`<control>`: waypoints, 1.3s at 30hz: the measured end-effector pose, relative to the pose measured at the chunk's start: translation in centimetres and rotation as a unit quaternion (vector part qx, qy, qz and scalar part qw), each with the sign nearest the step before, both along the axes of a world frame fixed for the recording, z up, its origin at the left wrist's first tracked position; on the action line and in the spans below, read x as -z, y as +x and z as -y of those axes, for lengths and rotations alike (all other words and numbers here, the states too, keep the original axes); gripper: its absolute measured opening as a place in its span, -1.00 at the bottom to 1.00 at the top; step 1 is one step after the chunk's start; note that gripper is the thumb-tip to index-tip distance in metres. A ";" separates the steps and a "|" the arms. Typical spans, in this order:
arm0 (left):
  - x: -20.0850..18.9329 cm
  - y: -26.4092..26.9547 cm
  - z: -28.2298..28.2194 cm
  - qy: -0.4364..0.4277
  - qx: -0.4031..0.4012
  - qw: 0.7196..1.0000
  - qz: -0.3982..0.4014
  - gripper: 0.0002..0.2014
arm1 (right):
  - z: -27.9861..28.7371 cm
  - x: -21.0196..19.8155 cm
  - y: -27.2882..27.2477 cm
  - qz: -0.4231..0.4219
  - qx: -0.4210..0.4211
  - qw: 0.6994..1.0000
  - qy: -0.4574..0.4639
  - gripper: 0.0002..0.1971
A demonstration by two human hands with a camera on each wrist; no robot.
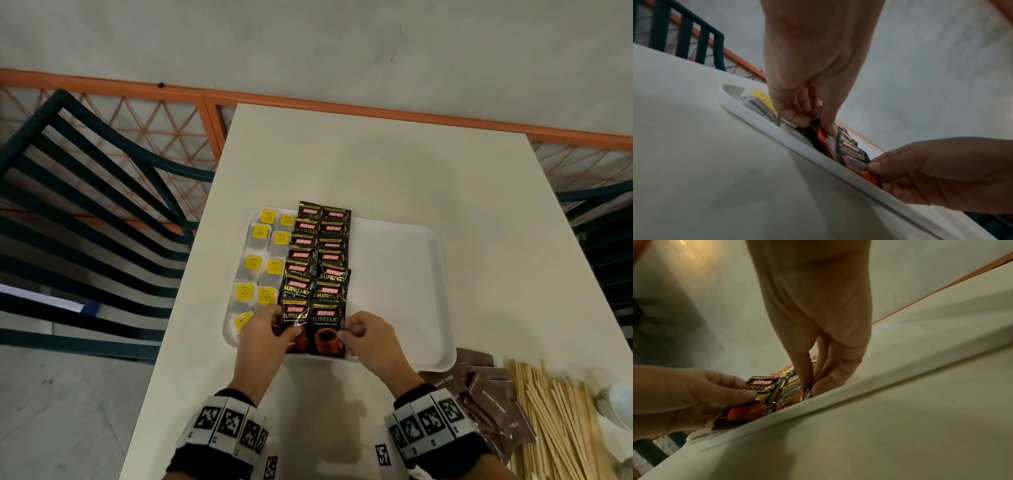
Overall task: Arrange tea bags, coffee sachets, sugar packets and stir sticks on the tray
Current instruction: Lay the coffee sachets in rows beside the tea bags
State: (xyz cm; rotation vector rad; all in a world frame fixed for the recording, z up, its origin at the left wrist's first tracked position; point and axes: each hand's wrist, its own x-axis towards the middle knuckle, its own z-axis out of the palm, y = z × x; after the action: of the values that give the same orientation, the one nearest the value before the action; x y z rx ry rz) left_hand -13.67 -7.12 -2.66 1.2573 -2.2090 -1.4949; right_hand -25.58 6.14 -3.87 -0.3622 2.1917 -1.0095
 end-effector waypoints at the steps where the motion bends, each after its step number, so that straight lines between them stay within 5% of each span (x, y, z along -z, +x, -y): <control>1: 0.1 -0.1 0.0 -0.008 0.002 1.000 0.003 -0.77 | 0.0 0.0 0.0 -0.002 0.000 1.000 0.001 -0.89; 11: -0.2 0.1 -0.3 -0.098 0.006 0.992 0.075 -0.50 | -0.1 -0.3 0.1 -0.035 -0.009 0.999 0.006 -0.86; 14: -0.2 0.2 -0.2 -0.121 0.021 0.990 0.066 -0.55 | -0.4 -0.6 0.2 -0.066 -0.023 0.997 0.022 -0.90; 20: -0.8 -0.1 -1.6 -0.153 0.214 0.965 0.014 -0.84 | -3.1 -1.9 1.8 -0.164 -0.102 0.980 0.038 -0.89; 31: -1.8 -1.0 -7.9 -0.148 0.504 0.850 0.036 -0.69 | -14.4 -2.9 2.6 -0.225 -0.007 0.969 0.102 -0.88; 34: -1.6 -1.6 -10.8 -0.173 0.531 0.829 0.032 -0.60 | -17.6 -3.3 1.6 -0.245 -0.053 0.952 0.176 -0.69; 39: -1.0 -3.5 -16.1 -0.220 0.547 0.806 0.048 -0.33 | -21.9 -3.2 -0.4 -0.218 -0.227 0.909 0.272 -0.04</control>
State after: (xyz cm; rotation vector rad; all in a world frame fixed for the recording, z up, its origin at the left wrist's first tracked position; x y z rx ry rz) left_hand -17.18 9.00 -1.62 -0.2152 -3.2829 -0.9520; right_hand -26.00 28.02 -0.68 -0.8401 2.4879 -0.0426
